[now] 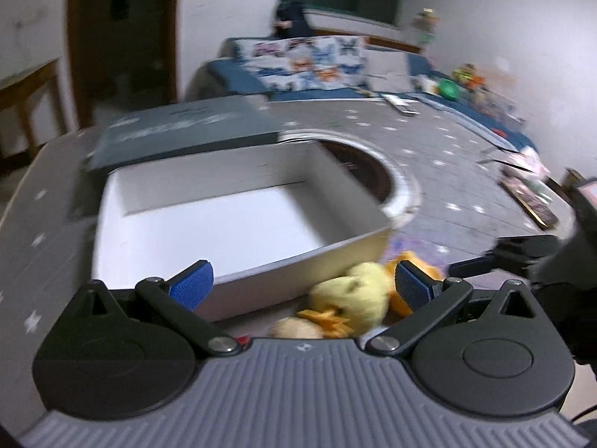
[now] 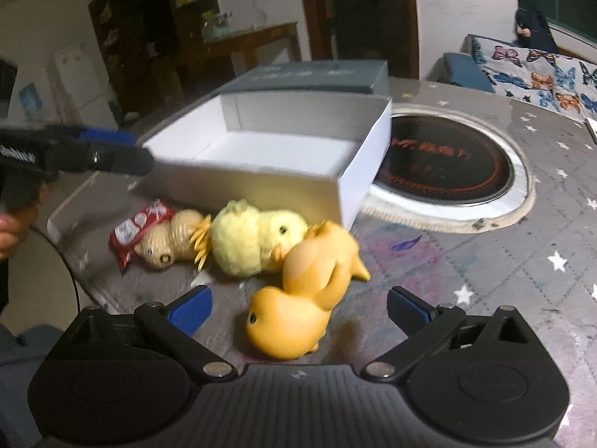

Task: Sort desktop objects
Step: 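Reach the left tool to the orange rubber duck and close on it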

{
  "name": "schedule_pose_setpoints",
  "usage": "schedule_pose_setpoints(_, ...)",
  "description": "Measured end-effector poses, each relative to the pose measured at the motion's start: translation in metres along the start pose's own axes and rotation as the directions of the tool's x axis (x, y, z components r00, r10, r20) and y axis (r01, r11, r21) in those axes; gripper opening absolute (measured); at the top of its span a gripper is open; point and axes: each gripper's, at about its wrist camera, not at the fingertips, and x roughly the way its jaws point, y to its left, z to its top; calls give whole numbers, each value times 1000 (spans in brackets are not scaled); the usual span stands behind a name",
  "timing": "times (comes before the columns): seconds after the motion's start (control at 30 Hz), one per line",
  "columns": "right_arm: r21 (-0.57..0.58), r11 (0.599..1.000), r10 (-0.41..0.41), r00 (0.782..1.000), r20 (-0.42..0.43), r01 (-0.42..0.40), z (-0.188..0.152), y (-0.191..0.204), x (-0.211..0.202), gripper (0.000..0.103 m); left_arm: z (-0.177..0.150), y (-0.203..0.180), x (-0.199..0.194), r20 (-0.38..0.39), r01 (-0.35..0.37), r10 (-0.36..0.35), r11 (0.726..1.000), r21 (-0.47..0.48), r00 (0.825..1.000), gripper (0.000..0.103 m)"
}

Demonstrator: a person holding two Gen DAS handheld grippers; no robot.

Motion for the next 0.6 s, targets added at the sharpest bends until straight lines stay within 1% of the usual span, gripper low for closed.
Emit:
schedule_pose_setpoints(0.03,-5,1000,-1,1000,-7,1,-1,2,2,95,2,-6,3,3,22,-22,1000,20,1000,103)
schedule_pose_setpoints(0.13,-2,1000,-18,1000,-26,18,-6,1,4,91,9,-23,15,-7,96,-96,993,70,995,103)
schedule_pose_setpoints(0.17,-2,1000,-29,999,-30,29,-7,1,3,90,11,-30,20,-14,128,-127,988,88,992,103)
schedule_pose_setpoints(0.2,-4,999,-39,999,-33,39,-9,0,3,85,12,-35,24,-22,153,-151,983,103,988,103)
schedule_pose_setpoints(0.3,4,998,-62,998,-29,62,-13,-2,-2,82,16,-54,41,-48,216,-210,964,156,976,103)
schedule_pose_setpoints(0.37,14,997,-77,997,-24,78,-16,-5,-6,82,17,-64,52,-68,244,-235,952,183,970,103)
schedule_pose_setpoints(0.43,24,995,-94,995,-20,94,-18,-7,-9,81,18,-71,63,-91,279,-266,943,184,960,103)
schedule_pose_setpoints(0.6,49,990,-135,991,-11,136,-26,-15,-18,80,18,-70,84,-142,379,-362,917,121,921,103)
